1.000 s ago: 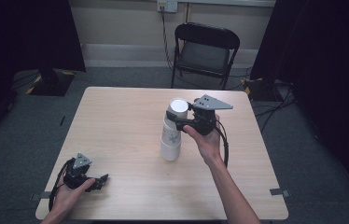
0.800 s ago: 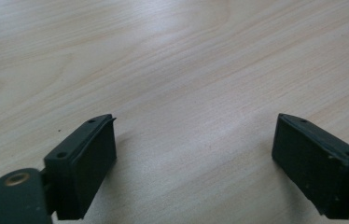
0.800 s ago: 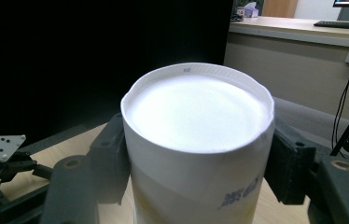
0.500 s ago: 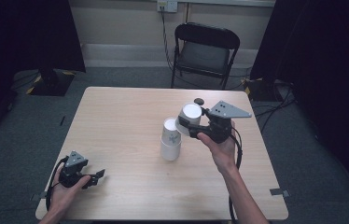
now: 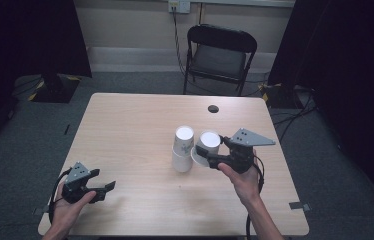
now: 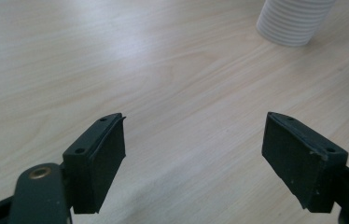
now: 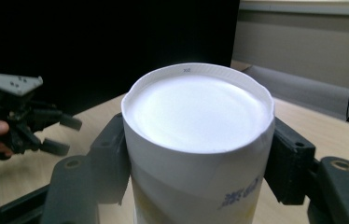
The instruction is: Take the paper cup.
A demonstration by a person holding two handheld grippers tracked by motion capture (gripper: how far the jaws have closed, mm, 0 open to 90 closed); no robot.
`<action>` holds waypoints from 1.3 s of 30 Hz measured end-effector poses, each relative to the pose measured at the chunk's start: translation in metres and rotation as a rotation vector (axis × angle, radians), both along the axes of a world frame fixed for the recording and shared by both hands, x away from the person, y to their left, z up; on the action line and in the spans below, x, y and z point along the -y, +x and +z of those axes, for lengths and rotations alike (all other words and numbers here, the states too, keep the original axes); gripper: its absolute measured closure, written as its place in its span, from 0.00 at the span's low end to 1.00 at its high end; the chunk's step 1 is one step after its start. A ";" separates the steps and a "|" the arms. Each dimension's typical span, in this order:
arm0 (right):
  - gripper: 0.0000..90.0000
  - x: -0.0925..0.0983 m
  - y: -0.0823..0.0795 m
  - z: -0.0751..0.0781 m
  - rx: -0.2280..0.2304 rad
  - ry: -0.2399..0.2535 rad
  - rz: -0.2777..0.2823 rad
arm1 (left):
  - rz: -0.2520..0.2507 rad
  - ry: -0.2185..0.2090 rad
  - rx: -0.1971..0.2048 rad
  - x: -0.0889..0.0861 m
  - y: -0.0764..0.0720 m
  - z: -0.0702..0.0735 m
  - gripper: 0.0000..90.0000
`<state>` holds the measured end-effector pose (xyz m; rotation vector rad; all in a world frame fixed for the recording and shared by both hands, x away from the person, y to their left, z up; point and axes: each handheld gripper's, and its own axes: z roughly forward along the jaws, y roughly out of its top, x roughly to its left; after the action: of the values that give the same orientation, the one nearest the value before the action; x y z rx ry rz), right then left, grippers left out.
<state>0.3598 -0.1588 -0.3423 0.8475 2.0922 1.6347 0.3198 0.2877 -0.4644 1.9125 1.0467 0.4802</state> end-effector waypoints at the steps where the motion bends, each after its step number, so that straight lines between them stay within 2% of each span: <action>1: 0.38 -0.001 -0.001 -0.004 -0.009 -0.001 0.001 | -0.002 -0.006 0.008 0.001 -0.001 0.002 0.24; 5: 0.39 -0.003 -0.005 -0.016 -0.044 0.002 0.007 | -0.015 -0.033 0.043 0.007 -0.001 0.008 0.24; 7: 0.39 -0.003 -0.006 -0.021 -0.068 0.022 0.009 | -0.042 -0.020 0.045 0.014 0.001 0.010 0.24; 10: 0.39 -0.001 -0.007 -0.025 -0.094 0.030 0.010 | -0.056 -0.011 0.049 0.023 0.003 0.011 0.24; 11: 0.39 -0.001 -0.007 -0.027 -0.102 0.029 0.012 | -0.079 0.006 0.063 0.034 0.006 0.015 0.24; 14: 0.39 0.001 -0.009 -0.030 -0.123 0.029 0.016 | -0.116 0.029 0.064 0.055 0.010 0.019 0.24; 17: 0.39 0.001 -0.010 -0.031 -0.148 0.032 0.027 | -0.157 0.049 0.095 0.075 0.014 0.025 0.24; 19: 0.39 0.000 -0.010 -0.030 -0.160 0.039 0.032 | -0.182 0.036 0.109 0.086 0.016 0.028 0.23; 20: 0.39 0.000 -0.010 -0.030 -0.160 0.039 0.032 | -0.182 0.036 0.109 0.086 0.016 0.028 0.23; 21: 0.39 -0.001 -0.009 -0.030 -0.179 0.058 0.041 | -0.204 0.010 0.122 0.094 0.017 0.032 0.23; 24: 0.39 -0.004 -0.009 -0.030 -0.198 0.079 0.050 | -0.237 0.005 0.138 0.108 0.019 0.037 0.23; 26: 0.39 -0.006 -0.008 -0.030 -0.214 0.079 0.056 | -0.239 0.002 0.152 0.112 0.019 0.039 0.23; 27: 0.39 -0.007 -0.007 -0.030 -0.222 0.081 0.064 | -0.265 0.003 0.168 0.121 0.018 0.042 0.23; 29: 0.39 -0.010 -0.006 -0.029 -0.230 0.081 0.071 | -0.279 0.007 0.174 0.124 0.018 0.044 0.27; 31: 0.39 -0.011 -0.006 -0.029 -0.229 0.083 0.074 | -0.300 -0.008 0.185 0.131 0.017 0.045 0.27; 33: 0.39 -0.016 -0.006 -0.031 -0.252 0.094 0.085 | -0.322 -0.012 0.205 0.139 0.016 0.045 0.30; 35: 0.39 -0.020 -0.006 -0.032 -0.256 0.084 0.085 | -0.316 -0.050 0.216 0.141 0.016 0.046 0.32; 39: 0.39 -0.028 -0.006 -0.032 -0.278 0.080 0.097 | -0.324 -0.047 0.230 0.143 0.013 0.047 0.37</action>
<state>0.3536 -0.1307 -0.3746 1.0684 2.2971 1.7466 0.3323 0.1443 -0.4176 1.8878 0.5814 0.4698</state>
